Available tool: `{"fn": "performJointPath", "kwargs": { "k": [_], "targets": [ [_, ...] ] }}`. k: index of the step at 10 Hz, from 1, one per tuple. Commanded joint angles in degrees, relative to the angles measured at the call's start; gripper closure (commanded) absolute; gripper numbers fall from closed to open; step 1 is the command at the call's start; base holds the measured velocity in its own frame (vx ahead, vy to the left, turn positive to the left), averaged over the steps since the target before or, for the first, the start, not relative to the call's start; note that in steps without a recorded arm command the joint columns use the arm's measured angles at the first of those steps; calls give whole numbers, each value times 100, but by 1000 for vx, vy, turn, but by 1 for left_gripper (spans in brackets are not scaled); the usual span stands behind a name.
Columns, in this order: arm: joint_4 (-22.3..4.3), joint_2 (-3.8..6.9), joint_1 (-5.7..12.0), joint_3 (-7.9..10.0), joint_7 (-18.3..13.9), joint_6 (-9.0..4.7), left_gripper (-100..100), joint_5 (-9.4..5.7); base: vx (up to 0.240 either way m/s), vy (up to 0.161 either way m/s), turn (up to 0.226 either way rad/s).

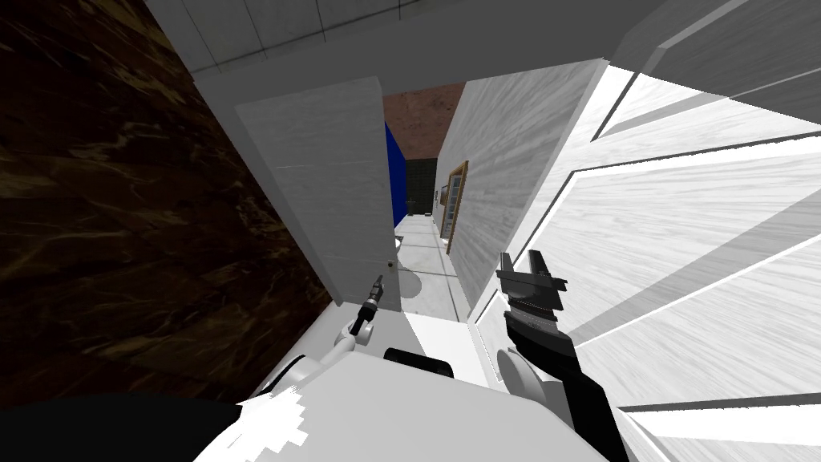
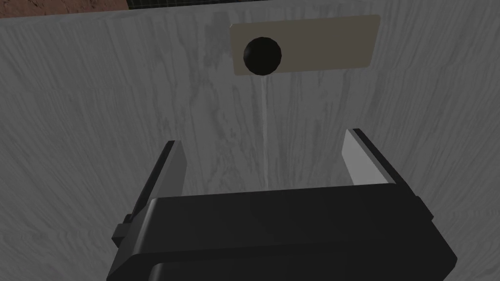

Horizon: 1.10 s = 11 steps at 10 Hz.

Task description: Pull the door open

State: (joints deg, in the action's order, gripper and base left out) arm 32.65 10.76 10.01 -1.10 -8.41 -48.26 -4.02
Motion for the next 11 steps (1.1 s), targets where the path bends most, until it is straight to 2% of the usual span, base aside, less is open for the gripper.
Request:
{"fn": "performJointPath", "kwargs": {
  "k": [1, 2, 3, 4, 5, 9, 11],
  "targets": [
    [-166, 7, 68, 3, -5, -53, -100, -12, 45, 0, -17],
    [-241, 12, 97, 4, -6, -65, -100, -20, 50, -1, -32],
    [-120, 12, 41, 0, -7, -21, -100, -13, 24, 0, -6],
    [-161, 106, -1, 41, -77, -72, -100, -45, 128, -47, -99],
    [-175, 140, -18, 56, -103, -91, -100, -56, 167, -42, -105],
    [-303, 476, -178, 202, -354, -271, -100, -167, 205, -56, -143],
    [-351, 601, -238, 256, -448, -336, -100, -208, 216, -4, -106]
  ]
}}
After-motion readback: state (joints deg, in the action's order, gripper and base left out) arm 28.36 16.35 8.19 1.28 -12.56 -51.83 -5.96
